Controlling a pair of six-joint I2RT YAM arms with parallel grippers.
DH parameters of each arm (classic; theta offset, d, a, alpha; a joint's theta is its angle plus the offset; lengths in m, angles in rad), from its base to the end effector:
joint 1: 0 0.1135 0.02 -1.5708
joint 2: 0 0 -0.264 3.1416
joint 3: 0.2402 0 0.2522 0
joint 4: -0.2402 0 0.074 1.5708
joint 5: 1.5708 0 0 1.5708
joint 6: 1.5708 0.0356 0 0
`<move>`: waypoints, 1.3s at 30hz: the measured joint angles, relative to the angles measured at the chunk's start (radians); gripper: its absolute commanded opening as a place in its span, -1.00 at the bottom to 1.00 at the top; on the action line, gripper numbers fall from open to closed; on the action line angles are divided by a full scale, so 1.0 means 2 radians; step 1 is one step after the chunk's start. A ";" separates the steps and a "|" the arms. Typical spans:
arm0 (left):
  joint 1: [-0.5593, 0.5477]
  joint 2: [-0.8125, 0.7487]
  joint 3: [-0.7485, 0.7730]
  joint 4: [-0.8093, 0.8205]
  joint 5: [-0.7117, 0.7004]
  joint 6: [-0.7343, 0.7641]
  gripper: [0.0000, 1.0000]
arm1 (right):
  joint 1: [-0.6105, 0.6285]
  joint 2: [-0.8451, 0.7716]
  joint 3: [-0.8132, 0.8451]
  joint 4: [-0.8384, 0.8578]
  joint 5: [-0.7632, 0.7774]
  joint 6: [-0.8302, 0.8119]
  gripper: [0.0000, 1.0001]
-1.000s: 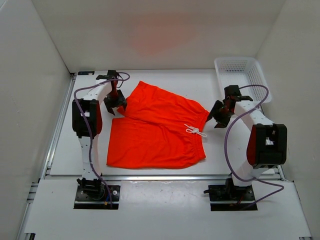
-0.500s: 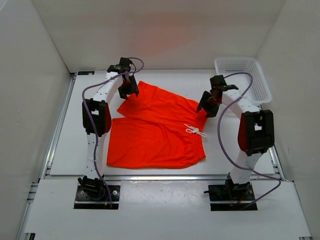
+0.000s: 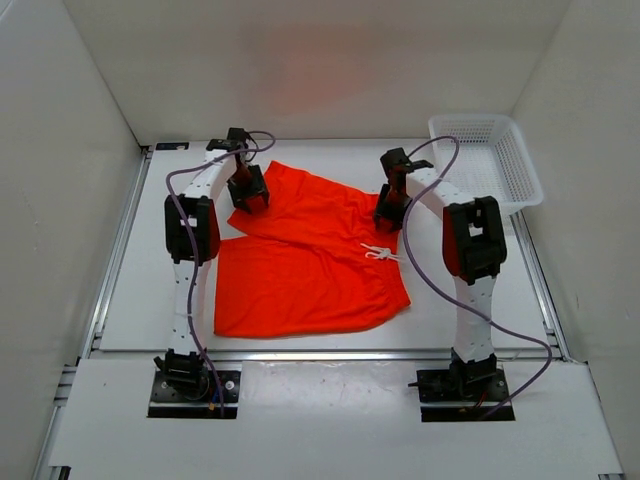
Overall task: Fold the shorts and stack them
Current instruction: Flatten the shorts out, then fold the shorts
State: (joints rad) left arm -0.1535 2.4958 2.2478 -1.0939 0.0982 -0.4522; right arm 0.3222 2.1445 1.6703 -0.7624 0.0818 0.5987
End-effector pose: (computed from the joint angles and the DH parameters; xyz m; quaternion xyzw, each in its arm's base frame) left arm 0.5014 -0.0811 0.1638 -0.1421 0.9820 -0.0806 0.0943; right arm 0.4226 0.1380 0.1733 0.1425 0.9749 0.0377 0.1668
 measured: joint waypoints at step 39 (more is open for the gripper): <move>0.070 -0.595 -0.720 -0.007 0.000 -0.120 -0.03 | 0.039 -0.463 -0.430 0.025 -0.044 0.017 -0.03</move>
State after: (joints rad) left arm -0.0135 1.3048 0.8082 -1.1080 0.0982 -0.6914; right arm 0.4004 1.2175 0.8101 -0.7124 -0.0059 0.6331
